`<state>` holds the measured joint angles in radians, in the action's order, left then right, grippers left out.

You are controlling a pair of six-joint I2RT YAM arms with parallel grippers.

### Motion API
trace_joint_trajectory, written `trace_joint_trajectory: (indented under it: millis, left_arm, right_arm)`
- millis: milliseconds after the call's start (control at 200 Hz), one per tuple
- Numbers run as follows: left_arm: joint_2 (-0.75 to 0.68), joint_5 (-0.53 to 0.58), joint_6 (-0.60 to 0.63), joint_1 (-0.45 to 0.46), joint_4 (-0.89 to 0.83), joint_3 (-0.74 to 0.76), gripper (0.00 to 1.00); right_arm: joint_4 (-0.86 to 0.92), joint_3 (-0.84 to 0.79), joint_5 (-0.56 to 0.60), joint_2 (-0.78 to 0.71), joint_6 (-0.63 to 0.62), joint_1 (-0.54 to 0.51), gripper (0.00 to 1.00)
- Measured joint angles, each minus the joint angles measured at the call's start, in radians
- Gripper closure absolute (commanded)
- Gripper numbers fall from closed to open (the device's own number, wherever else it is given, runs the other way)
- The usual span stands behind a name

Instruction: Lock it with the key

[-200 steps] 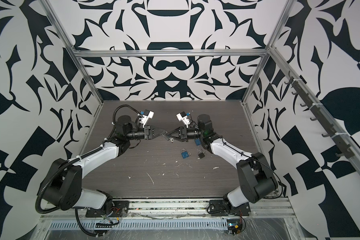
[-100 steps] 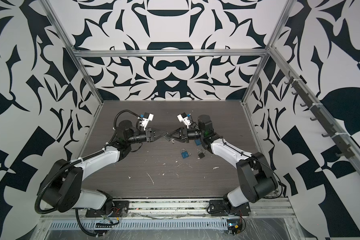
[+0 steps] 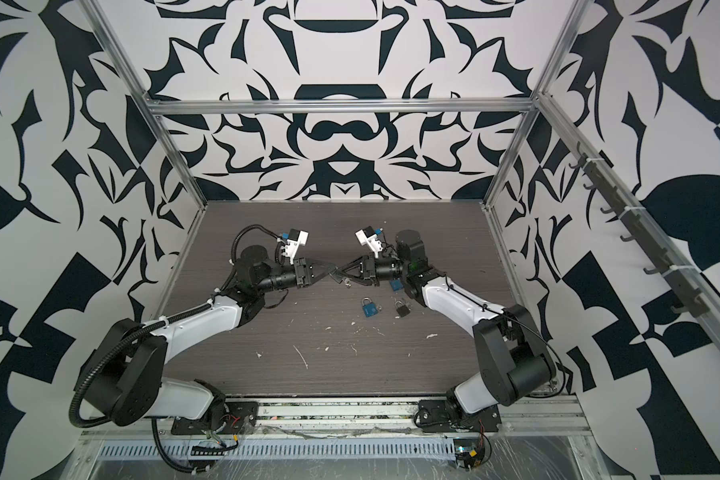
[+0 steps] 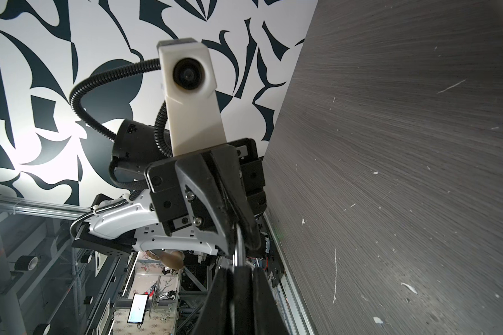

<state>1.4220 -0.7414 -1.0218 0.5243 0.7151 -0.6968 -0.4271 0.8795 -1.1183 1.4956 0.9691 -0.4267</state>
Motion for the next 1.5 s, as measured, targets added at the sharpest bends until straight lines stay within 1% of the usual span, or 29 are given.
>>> trace_joint_trajectory:
  millis: [160, 250, 310, 415, 520, 660, 770, 1030, 1050, 1065, 1095, 1180, 1275, 1400, 1500]
  left_arm:
    - [0.0, -0.004, -0.003, 0.0, -0.001, 0.0, 1.0]
    - [0.0, -0.03, -0.003, -0.008, -0.008, -0.003, 1.0]
    - [0.0, -0.062, -0.003, -0.018, -0.02, -0.009, 0.91]
    - [0.0, -0.112, 0.001, -0.034, -0.051, -0.034, 0.85]
    - [0.0, -0.143, 0.007, -0.04, -0.085, -0.055, 0.85]
    - [0.0, -0.163, 0.019, -0.048, -0.116, -0.063, 0.89]
    - [-0.004, -0.172, 0.026, -0.051, -0.117, -0.064, 1.0]
    - [-0.019, -0.177, 0.025, -0.063, -0.117, -0.064, 1.0]
    - [-0.021, -0.177, 0.025, -0.064, -0.117, -0.064, 1.0]
    - [-0.023, -0.176, 0.025, -0.065, -0.117, -0.064, 1.0]
    - [-0.026, -0.176, 0.025, -0.067, -0.117, -0.063, 1.0]
    - [-0.035, -0.173, 0.024, -0.079, -0.117, -0.061, 1.0]
    - [-0.049, -0.157, 0.024, -0.096, -0.114, -0.047, 1.0]
    - [-0.05, -0.155, 0.018, -0.121, -0.113, -0.036, 1.0]
    - [-0.05, -0.157, 0.014, -0.134, -0.112, -0.036, 1.0]
  right_arm:
    - [0.024, 0.0, 0.001, -0.004, -0.039, 0.0, 1.0]
    - [0.059, 0.0, 0.012, -0.017, -0.076, -0.007, 1.0]
    - [0.086, 0.001, 0.032, -0.032, -0.104, -0.017, 1.0]
    - [0.116, 0.005, 0.068, -0.055, -0.14, -0.032, 1.0]
    - [0.118, 0.005, 0.103, -0.069, -0.163, -0.045, 1.0]
    - [0.121, 0.005, 0.117, -0.071, -0.169, -0.053, 1.0]
    - [0.116, 0.005, 0.113, -0.071, -0.169, -0.053, 1.0]
    - [0.108, 0.017, 0.112, -0.071, -0.169, -0.058, 1.0]
    - [0.106, 0.018, 0.113, -0.071, -0.169, -0.059, 0.96]
    - [0.105, 0.018, 0.114, -0.071, -0.168, -0.06, 0.89]
    - [0.1, 0.018, 0.116, -0.07, -0.168, -0.06, 0.81]
    - [0.092, 0.02, 0.145, -0.068, -0.169, -0.061, 0.69]
    - [0.086, 0.022, 0.175, -0.053, -0.16, -0.062, 0.62]
    - [0.085, 0.022, 0.204, -0.037, -0.152, -0.057, 0.59]
    - [0.082, 0.022, 0.221, -0.035, -0.147, -0.05, 0.57]
